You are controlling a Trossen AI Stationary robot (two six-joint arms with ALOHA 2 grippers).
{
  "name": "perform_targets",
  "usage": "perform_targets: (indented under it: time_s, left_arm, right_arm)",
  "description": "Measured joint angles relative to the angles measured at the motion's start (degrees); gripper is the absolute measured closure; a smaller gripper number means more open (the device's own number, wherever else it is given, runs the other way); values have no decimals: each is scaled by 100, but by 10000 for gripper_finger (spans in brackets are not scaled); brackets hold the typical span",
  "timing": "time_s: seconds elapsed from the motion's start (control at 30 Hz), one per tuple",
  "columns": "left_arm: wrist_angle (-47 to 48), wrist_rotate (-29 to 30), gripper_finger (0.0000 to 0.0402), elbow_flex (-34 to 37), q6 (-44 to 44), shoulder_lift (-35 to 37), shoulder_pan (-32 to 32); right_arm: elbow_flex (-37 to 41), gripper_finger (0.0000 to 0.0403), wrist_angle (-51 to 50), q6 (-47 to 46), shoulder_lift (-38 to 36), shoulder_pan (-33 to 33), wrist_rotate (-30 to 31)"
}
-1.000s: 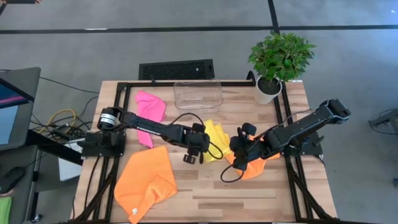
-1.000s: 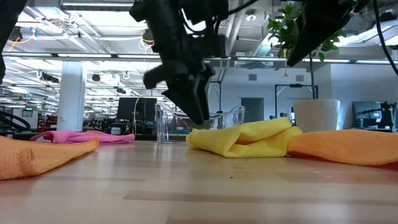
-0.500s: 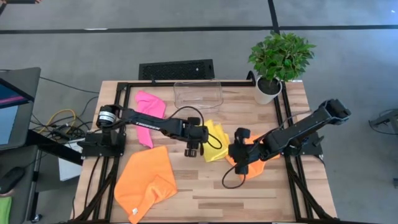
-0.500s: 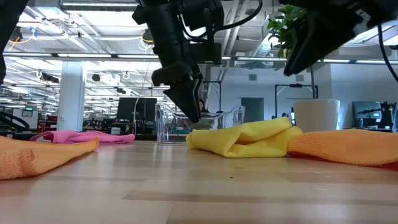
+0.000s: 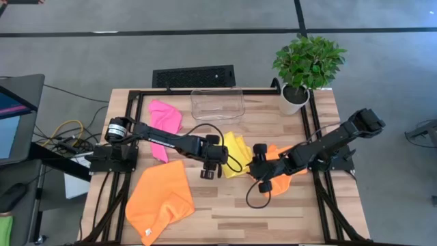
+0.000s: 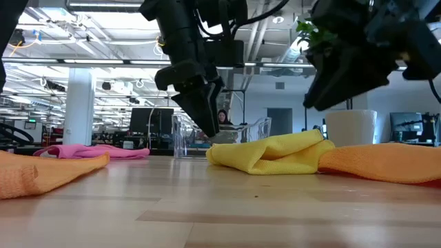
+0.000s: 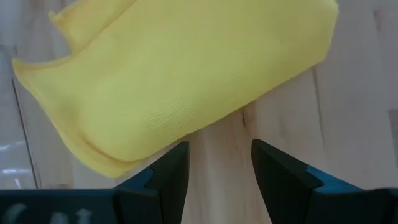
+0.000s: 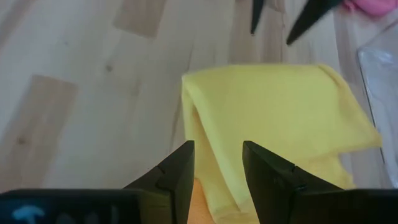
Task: Fold microfiber towels
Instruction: Fold the yellow towel
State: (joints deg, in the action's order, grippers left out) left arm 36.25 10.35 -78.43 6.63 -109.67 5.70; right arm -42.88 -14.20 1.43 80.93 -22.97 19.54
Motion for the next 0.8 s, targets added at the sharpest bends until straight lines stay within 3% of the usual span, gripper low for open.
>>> perform_targets:
  time_s: [0.2,0.37,0.43,0.67,0.8]
  left_arm:
    - [-283,163,235,0,368,0,-16]
    - [-293,1112,235,0,381,-2,-256]
    - [-390,1145,235,0,372,-2,-399]
    - [-617,673,235,0,-477,-4,-898]
    - [-614,-315,235,0,-1091,-7,-1258]
  right_arm:
    - [-2,243,85,-30,0,60,14]
    - [-2,243,77,-35,0,60,7]
    - [-2,243,83,-35,0,60,7]
    - [-2,243,81,-48,0,60,5]
    - [-4,243,81,-48,0,60,5]
